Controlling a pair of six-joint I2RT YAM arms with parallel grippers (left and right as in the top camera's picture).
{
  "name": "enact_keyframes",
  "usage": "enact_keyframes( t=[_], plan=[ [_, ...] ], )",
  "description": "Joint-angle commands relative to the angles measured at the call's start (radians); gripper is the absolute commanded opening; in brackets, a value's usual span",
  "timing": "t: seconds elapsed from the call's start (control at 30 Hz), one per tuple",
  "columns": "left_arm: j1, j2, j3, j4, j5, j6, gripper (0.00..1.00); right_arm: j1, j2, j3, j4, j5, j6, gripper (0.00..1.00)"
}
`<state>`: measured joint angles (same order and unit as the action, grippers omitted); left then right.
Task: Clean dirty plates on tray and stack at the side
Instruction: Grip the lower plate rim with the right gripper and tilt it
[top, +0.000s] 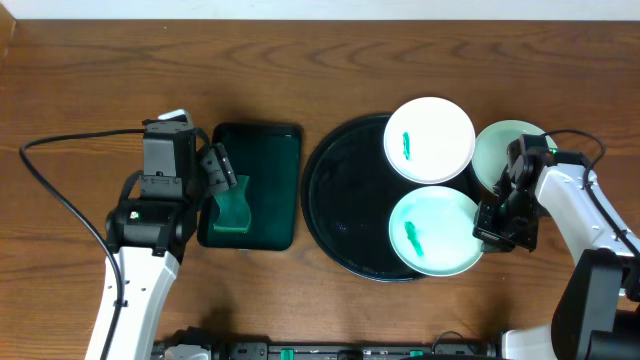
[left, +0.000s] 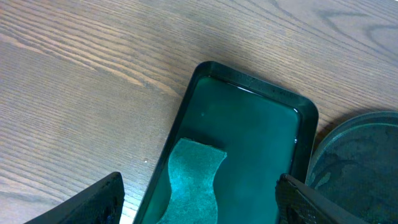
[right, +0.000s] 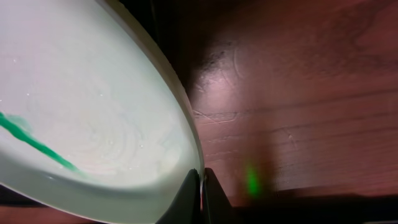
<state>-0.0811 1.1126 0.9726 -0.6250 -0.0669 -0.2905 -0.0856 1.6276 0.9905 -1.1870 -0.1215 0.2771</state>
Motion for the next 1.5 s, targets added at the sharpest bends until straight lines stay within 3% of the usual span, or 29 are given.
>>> enact_keyframes(
  t=[0.0, 0.23, 0.57, 0.7, 0.8, 1.03, 1.37, 1.47],
  plan=[
    [0.002, 0.004, 0.024, -0.002, -0.016, 0.002, 0.78, 0.009, -0.012, -0.004, 0.003, -0.075, -0.012, 0.01],
    [0.002, 0.004, 0.024, -0.002, -0.016, 0.002, 0.78, 0.009, -0.012, -0.004, 0.014, -0.301, -0.085, 0.01],
    [0.002, 0.004, 0.024, -0.002, -0.016, 0.002, 0.78, 0.050, -0.012, -0.005, 0.104, -0.362, -0.056, 0.02],
    [0.002, 0.004, 0.024, -0.002, -0.016, 0.002, 0.78, 0.091, -0.012, -0.005, 0.148, -0.334, -0.053, 0.24],
    [0.002, 0.004, 0.024, -0.002, -0.016, 0.002, 0.78, 0.111, -0.012, -0.005, 0.182, -0.241, -0.053, 0.27],
    [0.002, 0.004, 0.024, -0.002, -0.016, 0.002, 0.78, 0.134, -0.012, -0.005, 0.177, -0.058, -0.054, 0.24],
    [0.002, 0.004, 0.024, -0.002, -0.016, 0.002, 0.78, 0.140, -0.012, -0.089, 0.261, -0.051, -0.053, 0.24],
    [0.002, 0.004, 0.024, -0.002, -0.016, 0.002, 0.78, 0.140, -0.012, -0.124, 0.306, -0.051, -0.053, 0.17]
  ],
)
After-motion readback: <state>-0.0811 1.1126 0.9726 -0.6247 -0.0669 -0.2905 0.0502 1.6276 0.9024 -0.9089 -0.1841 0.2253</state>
